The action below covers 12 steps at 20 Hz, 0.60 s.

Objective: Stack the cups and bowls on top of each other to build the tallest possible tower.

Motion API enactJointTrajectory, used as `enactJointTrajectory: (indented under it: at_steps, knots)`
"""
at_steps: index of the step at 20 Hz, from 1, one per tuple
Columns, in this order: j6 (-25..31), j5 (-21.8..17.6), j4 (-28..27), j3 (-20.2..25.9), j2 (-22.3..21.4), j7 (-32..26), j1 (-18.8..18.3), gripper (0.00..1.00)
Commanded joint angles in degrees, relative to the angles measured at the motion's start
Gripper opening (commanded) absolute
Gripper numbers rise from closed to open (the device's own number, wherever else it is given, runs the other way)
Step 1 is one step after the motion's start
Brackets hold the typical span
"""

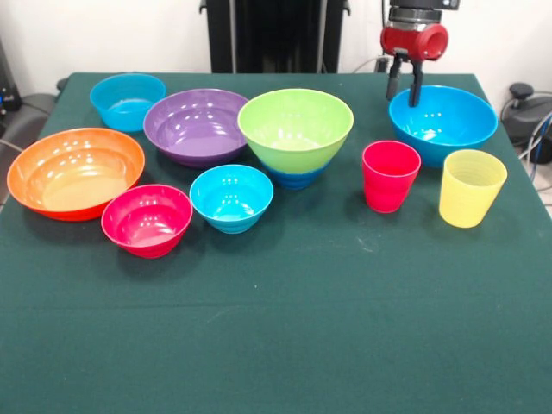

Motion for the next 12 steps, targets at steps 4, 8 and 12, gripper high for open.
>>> enactJointTrajectory:
  at_steps: [4,8,12]
  knots:
    - [8.4,5.2,-8.5,3.3,0.9,6.6,0.5,1.00]
    - [8.2,5.4,-8.9,3.4,1.7,6.5,1.0,1.00]
    - [8.3,5.3,-9.1,3.6,2.1,6.3,1.2,1.00]
